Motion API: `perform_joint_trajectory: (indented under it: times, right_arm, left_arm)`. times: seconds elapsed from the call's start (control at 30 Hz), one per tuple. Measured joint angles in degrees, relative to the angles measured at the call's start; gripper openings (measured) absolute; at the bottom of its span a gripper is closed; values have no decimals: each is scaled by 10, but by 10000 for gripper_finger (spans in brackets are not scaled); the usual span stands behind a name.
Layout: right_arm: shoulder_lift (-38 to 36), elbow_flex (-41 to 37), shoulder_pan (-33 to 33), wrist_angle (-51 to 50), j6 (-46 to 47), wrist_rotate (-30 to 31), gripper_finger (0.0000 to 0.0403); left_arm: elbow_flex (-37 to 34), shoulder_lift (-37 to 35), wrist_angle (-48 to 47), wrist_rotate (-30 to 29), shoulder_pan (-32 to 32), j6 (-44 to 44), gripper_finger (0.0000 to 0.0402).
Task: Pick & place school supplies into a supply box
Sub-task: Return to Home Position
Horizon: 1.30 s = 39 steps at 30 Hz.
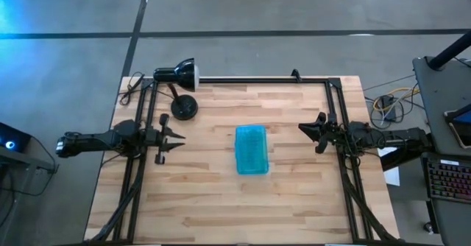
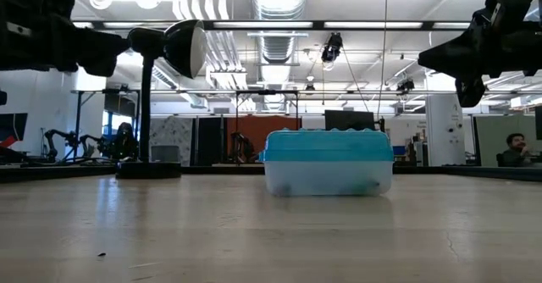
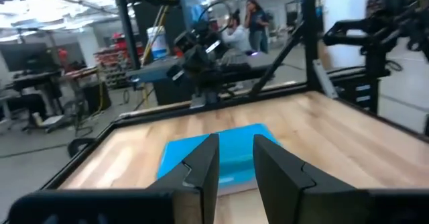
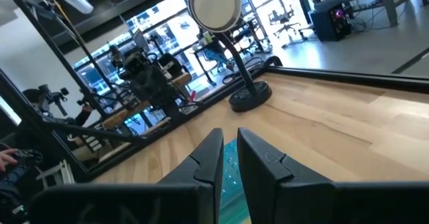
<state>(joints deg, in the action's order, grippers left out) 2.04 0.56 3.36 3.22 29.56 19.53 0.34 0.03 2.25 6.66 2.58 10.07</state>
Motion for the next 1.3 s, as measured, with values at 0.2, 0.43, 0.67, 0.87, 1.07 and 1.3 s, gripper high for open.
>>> perform_joint_trajectory:
  times: [0.2,0.43,0.67,0.87,1.07,1.3]
  right_arm:
    - [0,0,0,0,0,0,38]
    - [0,0,0,0,0,0,38]
    - [0,0,0,0,0,0,38]
    - [0,0,0,0,0,0,38]
    - [0,0,0,0,0,0,38]
    - [0,0,0,0,0,0,38]
  left_arm:
    - [0,0,-12,-33,0,-3,77]
    - [0,0,-14,-61,0,9,77]
    - [0,0,-11,-63,0,-14,77]
    - [0,1,-10,-64,0,-15,77]
    - [0,1,-10,-66,0,-15,77]
    - [0,1,-10,-66,0,-15,77]
